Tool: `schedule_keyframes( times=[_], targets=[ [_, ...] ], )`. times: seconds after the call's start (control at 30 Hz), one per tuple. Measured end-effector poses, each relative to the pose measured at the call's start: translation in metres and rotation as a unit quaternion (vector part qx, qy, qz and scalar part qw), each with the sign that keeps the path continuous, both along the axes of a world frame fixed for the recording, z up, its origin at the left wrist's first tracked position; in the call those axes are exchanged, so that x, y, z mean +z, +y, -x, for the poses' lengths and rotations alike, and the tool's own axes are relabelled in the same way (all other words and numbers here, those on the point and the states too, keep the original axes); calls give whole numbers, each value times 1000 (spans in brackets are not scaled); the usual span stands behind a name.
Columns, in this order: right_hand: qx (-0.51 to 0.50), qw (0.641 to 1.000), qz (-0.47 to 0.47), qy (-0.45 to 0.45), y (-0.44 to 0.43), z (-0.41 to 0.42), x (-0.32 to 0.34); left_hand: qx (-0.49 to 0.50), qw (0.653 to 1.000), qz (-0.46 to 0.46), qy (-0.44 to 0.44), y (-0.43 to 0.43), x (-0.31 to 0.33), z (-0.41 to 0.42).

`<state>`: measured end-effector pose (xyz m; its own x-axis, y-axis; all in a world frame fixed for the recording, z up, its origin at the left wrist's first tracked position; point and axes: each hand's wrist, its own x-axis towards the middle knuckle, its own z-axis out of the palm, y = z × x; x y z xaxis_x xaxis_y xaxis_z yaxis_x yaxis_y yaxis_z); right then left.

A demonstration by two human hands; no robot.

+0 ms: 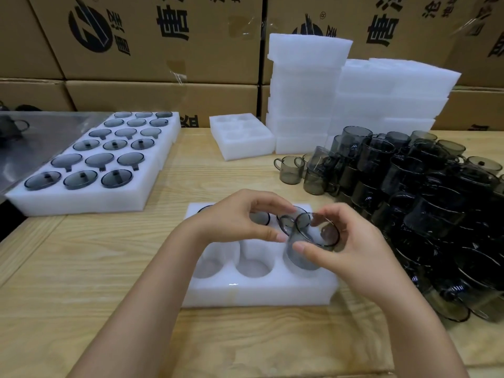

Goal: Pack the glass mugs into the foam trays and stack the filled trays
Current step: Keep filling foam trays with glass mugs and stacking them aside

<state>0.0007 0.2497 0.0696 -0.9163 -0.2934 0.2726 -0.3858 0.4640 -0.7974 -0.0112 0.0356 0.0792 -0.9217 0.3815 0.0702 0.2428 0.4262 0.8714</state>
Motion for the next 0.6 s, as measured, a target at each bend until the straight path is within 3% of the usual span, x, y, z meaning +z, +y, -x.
schedule_keyframes(
  times=[0.17,0.4,0.6],
  targets=[
    [-16,1000,10,6,3,-9,-11,10,1000,-16,-13,-5,-5,1],
    [-29,996,-54,60,-20,-10,-16,1,1000,1,-4,-5,-5,1],
    [21,992,-112,61,-15,-5,-18,13,1000,15,9,0,-3,2]
  ],
)
